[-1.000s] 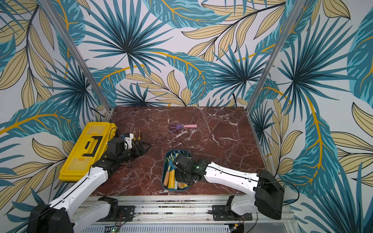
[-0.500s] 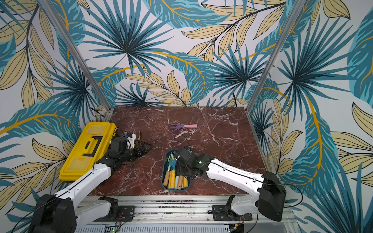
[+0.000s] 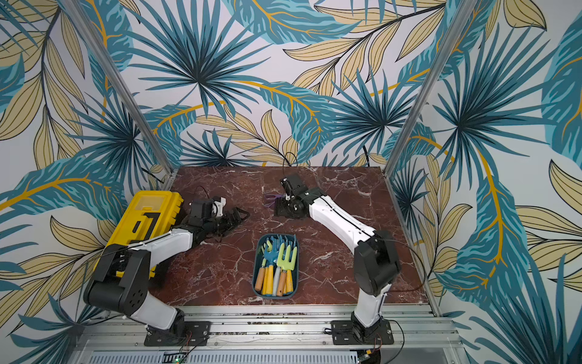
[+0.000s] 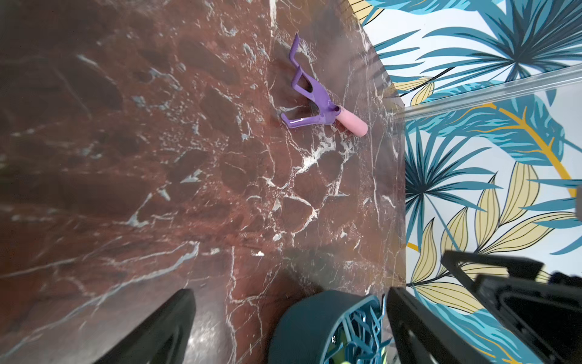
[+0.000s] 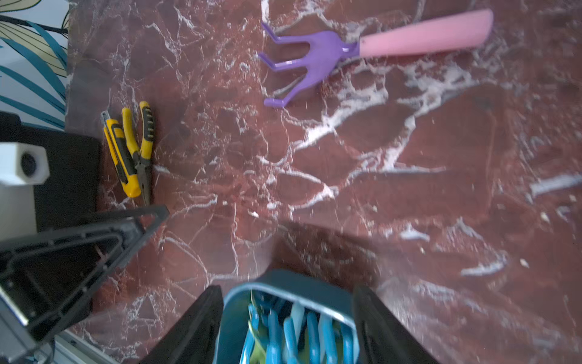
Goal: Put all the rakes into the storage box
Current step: Adjust the rake at the center of the board.
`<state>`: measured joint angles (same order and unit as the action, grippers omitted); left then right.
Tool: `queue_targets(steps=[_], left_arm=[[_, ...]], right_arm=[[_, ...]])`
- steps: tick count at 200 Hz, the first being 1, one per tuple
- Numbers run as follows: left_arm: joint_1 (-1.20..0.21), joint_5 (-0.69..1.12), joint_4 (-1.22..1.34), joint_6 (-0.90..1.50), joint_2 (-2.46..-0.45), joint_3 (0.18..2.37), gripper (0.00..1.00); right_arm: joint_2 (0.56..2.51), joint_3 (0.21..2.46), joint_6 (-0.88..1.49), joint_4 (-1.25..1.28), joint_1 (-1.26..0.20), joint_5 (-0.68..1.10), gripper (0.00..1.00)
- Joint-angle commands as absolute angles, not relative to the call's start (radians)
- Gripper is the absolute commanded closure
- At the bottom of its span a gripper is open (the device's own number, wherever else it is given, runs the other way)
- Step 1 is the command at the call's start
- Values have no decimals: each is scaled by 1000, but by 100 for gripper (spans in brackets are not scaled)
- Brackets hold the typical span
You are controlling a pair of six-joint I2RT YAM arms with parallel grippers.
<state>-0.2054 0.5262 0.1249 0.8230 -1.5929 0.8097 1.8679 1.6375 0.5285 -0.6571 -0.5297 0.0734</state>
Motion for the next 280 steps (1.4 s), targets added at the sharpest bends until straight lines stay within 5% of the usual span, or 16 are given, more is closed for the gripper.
queue_targets(steps=[1,70,146,190,241,280], left_arm=[[-214,563,220,867,-1650,859,0],[-235,542,209,868,-1652,823,0],[-253,507,145,848,-1555,751,0],[-253,501,137,845,-1532,732,0],[-253,500,129,838,-1511,716,0],[-254,501,130,832,-1505,713,0]], right_arm=[[2007,1799,422,-667,-472,170,30],[2426,2281,394,-670,-313,365,22],[2684,2502,437,-675,-230,475,9],[2692,2442,443,-696,-232,515,9],[2486,2130,345,-701,-269,446,15],[2368,1957,260,-725,-315,288,34]])
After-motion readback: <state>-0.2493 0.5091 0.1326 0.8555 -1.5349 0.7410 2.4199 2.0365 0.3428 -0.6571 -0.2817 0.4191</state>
